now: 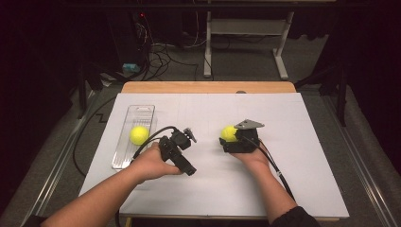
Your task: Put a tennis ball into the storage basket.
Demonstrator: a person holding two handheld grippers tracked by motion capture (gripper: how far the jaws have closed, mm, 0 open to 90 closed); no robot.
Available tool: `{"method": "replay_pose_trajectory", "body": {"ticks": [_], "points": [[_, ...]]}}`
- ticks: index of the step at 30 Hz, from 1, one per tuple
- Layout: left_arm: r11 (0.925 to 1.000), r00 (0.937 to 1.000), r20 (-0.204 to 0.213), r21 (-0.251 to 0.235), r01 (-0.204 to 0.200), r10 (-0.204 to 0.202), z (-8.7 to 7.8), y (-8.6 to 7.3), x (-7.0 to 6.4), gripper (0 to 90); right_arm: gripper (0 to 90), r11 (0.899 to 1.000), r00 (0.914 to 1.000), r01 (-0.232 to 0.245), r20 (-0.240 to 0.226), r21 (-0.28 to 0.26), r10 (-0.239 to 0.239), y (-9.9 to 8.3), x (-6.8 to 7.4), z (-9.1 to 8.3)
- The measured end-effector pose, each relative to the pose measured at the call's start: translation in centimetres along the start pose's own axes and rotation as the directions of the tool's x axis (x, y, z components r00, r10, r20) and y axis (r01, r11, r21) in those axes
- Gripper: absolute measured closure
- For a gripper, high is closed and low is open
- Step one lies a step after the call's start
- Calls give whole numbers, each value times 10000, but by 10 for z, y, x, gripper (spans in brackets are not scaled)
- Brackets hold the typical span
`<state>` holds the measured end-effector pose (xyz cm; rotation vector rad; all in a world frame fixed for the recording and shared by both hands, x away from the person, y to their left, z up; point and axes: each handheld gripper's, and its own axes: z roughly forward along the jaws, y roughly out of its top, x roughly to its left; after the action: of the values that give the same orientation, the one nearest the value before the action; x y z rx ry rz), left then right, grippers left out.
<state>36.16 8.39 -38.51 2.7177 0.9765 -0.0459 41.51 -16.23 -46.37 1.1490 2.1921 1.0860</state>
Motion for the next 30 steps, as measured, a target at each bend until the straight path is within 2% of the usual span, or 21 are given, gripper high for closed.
{"method": "replay_pose_trajectory", "body": {"ticks": [7,14,22,30], "points": [[10000,10000,22,-8,-17,17,0,0,0,4,259,9992,10000,-45,-72,394,48,-2,-3,4],[10000,10000,24,6,-7,7,1,1,-1,4,272,9994,9997,184,-146,309,-180,-3,1,-2],[10000,10000,-35,-20,18,-18,0,0,-2,4,274,9988,9986,359,-389,-322,-371,-6,10,-28],[9999,10000,-7,88,-64,64,2,1,-5,5,275,9961,9980,360,-488,-802,-400,-23,14,-59]]}}
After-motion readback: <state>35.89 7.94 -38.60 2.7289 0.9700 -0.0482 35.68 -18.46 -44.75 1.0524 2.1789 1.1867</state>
